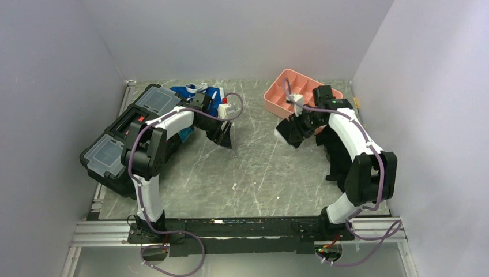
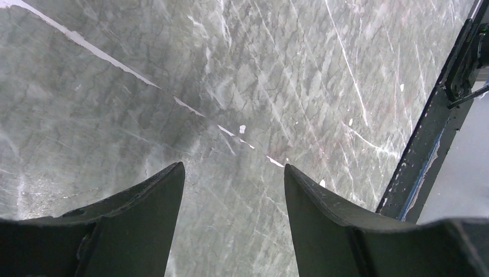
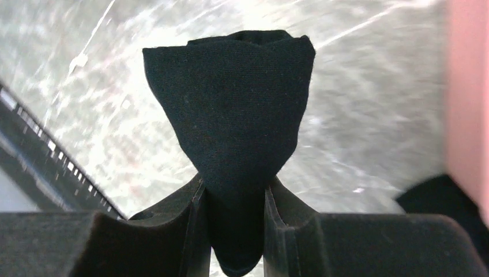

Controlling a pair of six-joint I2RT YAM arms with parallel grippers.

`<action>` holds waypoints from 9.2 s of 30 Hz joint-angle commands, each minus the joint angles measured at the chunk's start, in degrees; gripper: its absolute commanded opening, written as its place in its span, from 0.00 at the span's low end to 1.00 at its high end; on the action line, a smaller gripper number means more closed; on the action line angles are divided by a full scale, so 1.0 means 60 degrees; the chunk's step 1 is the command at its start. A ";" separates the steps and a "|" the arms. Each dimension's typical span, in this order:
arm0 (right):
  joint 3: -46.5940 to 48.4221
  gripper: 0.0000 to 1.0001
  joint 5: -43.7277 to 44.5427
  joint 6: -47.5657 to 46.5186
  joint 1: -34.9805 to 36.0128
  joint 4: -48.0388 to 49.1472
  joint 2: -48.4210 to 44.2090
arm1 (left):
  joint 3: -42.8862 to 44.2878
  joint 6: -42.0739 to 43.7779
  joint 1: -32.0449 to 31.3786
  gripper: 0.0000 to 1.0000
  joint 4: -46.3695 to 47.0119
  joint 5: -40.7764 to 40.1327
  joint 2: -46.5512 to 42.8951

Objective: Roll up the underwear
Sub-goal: Pick up the underwear from the center of the board, then move the storage box to the center of the board, then place the underwear in the storage box.

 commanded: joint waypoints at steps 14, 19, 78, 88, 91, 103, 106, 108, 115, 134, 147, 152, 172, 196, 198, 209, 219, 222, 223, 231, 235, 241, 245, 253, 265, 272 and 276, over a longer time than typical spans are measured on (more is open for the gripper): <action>0.2873 0.00 0.3375 0.2911 -0.1200 0.4123 0.1987 | -0.0131 0.0256 0.0024 0.68 0.0013 -0.0263 -0.0828; 0.3607 0.00 0.3882 0.2909 -0.1200 0.4237 0.3056 | -0.0089 0.0322 0.0017 0.68 -0.0084 -0.0239 -0.0862; 0.1108 0.00 -0.0608 -0.3093 0.1659 -0.1228 0.1875 | -0.1226 -0.1505 0.0370 0.71 0.1808 -0.2338 -0.2718; 0.0847 0.00 0.2158 0.1108 0.1612 0.1805 0.0354 | -0.1098 -0.1934 0.0289 0.69 0.2336 -0.2065 -0.1906; 0.0912 0.00 0.3670 0.1951 0.1612 0.2407 0.0253 | -0.1160 -0.2052 0.0205 0.69 0.2535 -0.2044 -0.1847; 0.1351 0.00 0.6918 0.2582 0.1563 0.3260 0.0846 | -0.2140 -0.3565 -0.0255 0.58 0.3772 -0.2722 -0.1979; 0.1558 0.00 0.7142 0.2689 0.1566 0.3274 0.1288 | -0.2364 -0.4002 -0.0315 0.52 0.4068 -0.2900 -0.1948; 0.1722 0.00 0.7280 0.2731 0.1568 0.3259 0.1559 | -0.2451 -0.4247 -0.0331 0.49 0.4165 -0.2880 -0.1908; 0.2079 0.00 0.7509 0.2833 0.1583 0.3096 0.2233 | -0.3343 -0.4952 -0.0511 0.54 0.4753 -0.2900 -0.2337; 0.3116 0.00 0.8880 0.2315 0.2262 0.1715 0.3166 | -0.3844 -0.5916 -0.1766 0.63 0.5332 -0.2908 -0.2769; 0.2741 0.00 1.0788 0.1655 0.2399 0.1853 0.2758 | -0.3674 -0.5874 -0.1960 0.62 0.5198 -0.2839 -0.2481; 0.2643 0.00 1.1223 0.1578 0.2401 0.1840 0.2828 | -0.3653 -0.5905 -0.1960 0.62 0.5197 -0.2763 -0.2405; 0.2804 0.00 1.1046 0.1749 0.2999 0.1509 0.3963 | -0.3383 -0.5845 -0.1951 0.62 0.4972 -0.2556 -0.2015; 0.3858 0.00 0.8282 0.2514 0.2103 0.0749 0.4857 | -0.3274 -0.5773 -0.1961 0.59 0.4883 -0.2355 -0.1763; 0.4093 0.00 0.7806 0.2602 0.1900 0.0610 0.4956 | -0.3276 -0.5772 -0.1949 0.58 0.4883 -0.2334 -0.1745; 0.4357 0.00 0.6999 0.2773 0.1436 0.0214 0.5442 | -0.3278 -0.5760 -0.1953 0.57 0.4882 -0.2344 -0.1714; 0.4286 0.26 0.6858 0.2812 0.1256 0.0323 0.5386 | -0.3235 -0.5728 -0.1950 0.57 0.4842 -0.2337 -0.1706; 0.4333 0.39 0.6769 0.2795 0.1235 0.0374 0.5226 | -0.3220 -0.5728 -0.1959 0.57 0.4824 -0.2314 -0.1701; 0.4351 0.44 0.6737 0.2792 0.1232 0.0386 0.5173 | -0.3231 -0.5726 -0.1961 0.57 0.4824 -0.2312 -0.1701; 0.4804 0.58 0.6630 0.2649 0.1115 0.0194 0.4979 | -0.3198 -0.5732 -0.1960 0.57 0.4798 -0.2280 -0.1726; 0.4907 0.57 0.6607 0.2601 0.1087 0.0085 0.4949 | -0.3197 -0.5728 -0.1953 0.57 0.4791 -0.2284 -0.1742; 0.5069 0.54 0.6401 0.2623 0.1075 -0.0008 0.4568 | -0.3184 -0.5739 -0.1941 0.57 0.4773 -0.2287 -0.1715; 0.5141 0.49 0.6303 0.2586 0.1070 -0.0031 0.4380 | -0.3203 -0.5757 -0.1946 0.57 0.4795 -0.2295 -0.1729; 0.5092 0.49 0.6216 0.2588 0.1070 0.0018 0.4191 | -0.3161 -0.5771 -0.1922 0.57 0.4753 -0.2282 -0.1679; 0.5423 0.50 0.6019 0.2616 0.1070 -0.0214 0.4020 | -0.3166 -0.5787 -0.1829 0.57 0.4758 -0.2277 -0.1700; 0.4625 0.41 0.5882 0.2609 0.1062 -0.0013 0.3742 | -0.3166 -0.5801 -0.1780 0.57 0.4763 -0.2238 -0.1704; 0.4015 0.34 0.5906 0.2572 0.1070 0.0203 0.3680 | -0.3153 -0.5790 -0.1771 0.57 0.4751 -0.2247 -0.1701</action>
